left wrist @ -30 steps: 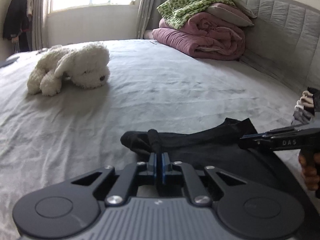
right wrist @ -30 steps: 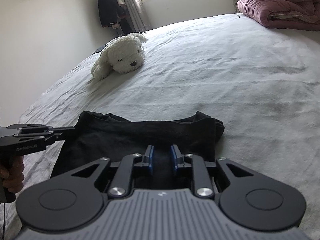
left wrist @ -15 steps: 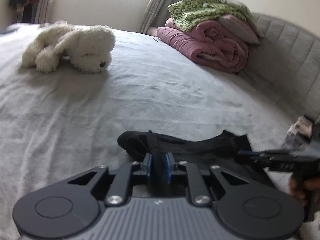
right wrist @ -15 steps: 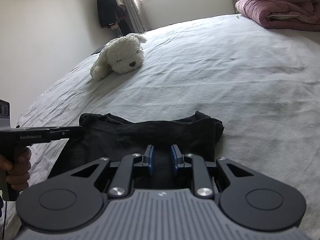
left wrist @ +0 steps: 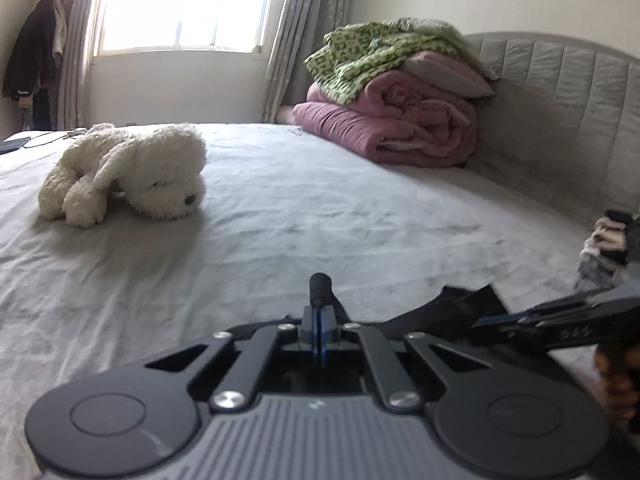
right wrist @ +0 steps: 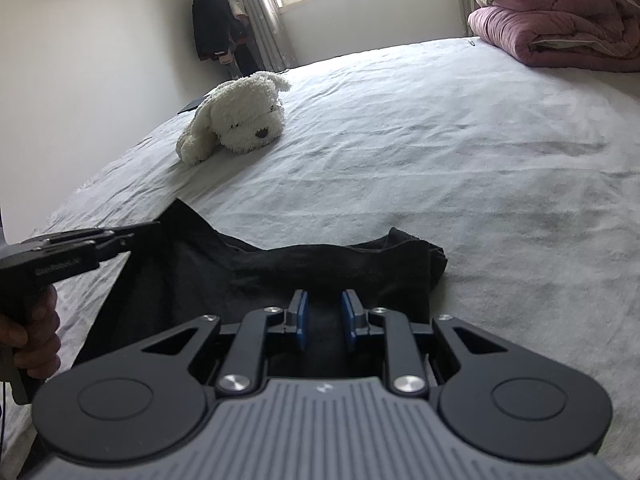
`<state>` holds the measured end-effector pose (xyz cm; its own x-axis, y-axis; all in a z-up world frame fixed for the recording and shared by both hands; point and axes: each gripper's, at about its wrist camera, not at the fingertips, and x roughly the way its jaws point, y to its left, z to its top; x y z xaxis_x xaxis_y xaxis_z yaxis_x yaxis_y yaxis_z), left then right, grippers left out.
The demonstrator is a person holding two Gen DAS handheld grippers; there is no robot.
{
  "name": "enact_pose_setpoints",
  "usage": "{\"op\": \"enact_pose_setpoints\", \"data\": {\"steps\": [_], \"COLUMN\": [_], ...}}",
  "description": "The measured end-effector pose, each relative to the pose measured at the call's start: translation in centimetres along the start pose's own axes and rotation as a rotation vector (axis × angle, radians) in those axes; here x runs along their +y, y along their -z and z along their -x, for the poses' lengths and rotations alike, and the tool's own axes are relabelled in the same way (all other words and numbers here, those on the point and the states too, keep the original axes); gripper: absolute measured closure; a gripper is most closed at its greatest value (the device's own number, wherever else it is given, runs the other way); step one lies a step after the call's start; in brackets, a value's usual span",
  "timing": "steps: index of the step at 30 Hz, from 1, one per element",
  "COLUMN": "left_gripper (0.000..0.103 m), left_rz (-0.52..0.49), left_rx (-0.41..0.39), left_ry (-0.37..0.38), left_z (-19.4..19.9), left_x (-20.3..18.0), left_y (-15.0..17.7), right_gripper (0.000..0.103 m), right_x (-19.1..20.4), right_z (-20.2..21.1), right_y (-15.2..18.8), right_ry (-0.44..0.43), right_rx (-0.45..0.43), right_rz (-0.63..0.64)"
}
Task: Fold clothes
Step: 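Lower the folded end onto the shirt with both grippers, then open both grippers and release the folded shirt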
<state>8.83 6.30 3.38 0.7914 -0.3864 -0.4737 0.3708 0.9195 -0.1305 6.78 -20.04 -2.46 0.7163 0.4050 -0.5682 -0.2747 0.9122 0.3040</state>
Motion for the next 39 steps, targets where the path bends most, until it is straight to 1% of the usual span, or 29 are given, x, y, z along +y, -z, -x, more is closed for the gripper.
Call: {"op": "enact_pose_setpoints", "data": {"steps": [6,8,10,11,13,15,18,19,21,24,25,26,27,29,32,34,36,38,39], "left_gripper": [0.101,0.098,0.088,0.086,0.075,0.072,0.072,0.072,0.072,0.072,0.072,0.072,0.071,0.07,0.07,0.07,0.07,0.071,0.071], "left_rz": [0.036,0.053,0.071,0.074,0.08,0.087,0.077,0.06,0.013,-0.046,-0.056,-0.06,-0.062,-0.048,-0.028,-0.035,-0.058,-0.104,-0.111], "left_rx": [0.04,0.076,0.085,0.08,0.071,0.061,0.051,0.061,0.087,0.079,0.078,0.077,0.076,0.071,0.06,0.05,0.045,0.045,0.05], "left_ry": [0.003,0.013,0.013,0.012,0.01,0.008,0.001,-0.006,-0.028,-0.05,-0.051,-0.053,-0.055,-0.059,-0.071,-0.079,-0.079,-0.061,-0.043], "left_z": [-0.6,-0.9,-0.9,-0.8,-0.5,-0.2,-0.1,-0.3,-0.9,-1.1,-1.1,-1.1,-1.0,-1.0,-0.6,0.0,0.7,1.8,2.4], "left_x": [0.9,1.1,1.4,1.4,1.5,1.6,1.3,1.0,0.2,-0.5,-0.7,-0.7,-0.7,-0.4,-0.2,-0.5,-1.1,-2.2,-2.8], "left_y": [0.6,0.8,0.9,0.8,0.7,0.5,0.4,0.4,0.7,0.9,0.9,0.9,0.9,0.9,0.6,0.3,0.1,-0.1,-0.1], "right_gripper": [0.079,0.079,0.079,0.078,0.072,0.071,0.07,0.07,0.07,0.07,0.068,0.066,0.066,0.066,0.067,0.066,0.066,0.066,0.066], "right_x": [-0.1,-0.1,-0.1,0.0,0.3,0.6,1.2,1.3,1.6,2.0,2.1,2.2,2.2,2.1,2.2,2.3,2.3,2.6,3.0], "right_z": [0.0,0.0,0.0,0.1,0.4,0.7,0.7,0.3,-0.4,-0.2,0.1,0.2,0.3,0.0,-0.5,-0.1,0.4,0.9,1.1], "right_y": [-0.1,-0.1,-0.2,-0.3,-0.4,-0.6,-0.5,-0.4,0.1,0.1,0.0,0.0,0.0,0.1,0.4,0.2,0.0,-0.1,0.0], "right_ry": [0.003,0.004,0.003,0.005,0.014,0.016,-0.013,-0.015,0.02,0.068,0.081,0.084,0.067,0.047,0.089,0.114,0.099,0.047,0.033], "right_rx": [-0.002,-0.001,0.003,0.003,-0.003,-0.014,-0.015,0.004,0.045,0.034,0.024,0.015,0.007,0.021,0.037,0.021,-0.002,0.0,0.005], "right_rz": [0.003,0.006,0.01,0.014,0.027,0.048,0.058,0.064,0.095,0.129,0.134,0.138,0.14,0.14,0.162,0.149,0.144,0.131,0.136]}}
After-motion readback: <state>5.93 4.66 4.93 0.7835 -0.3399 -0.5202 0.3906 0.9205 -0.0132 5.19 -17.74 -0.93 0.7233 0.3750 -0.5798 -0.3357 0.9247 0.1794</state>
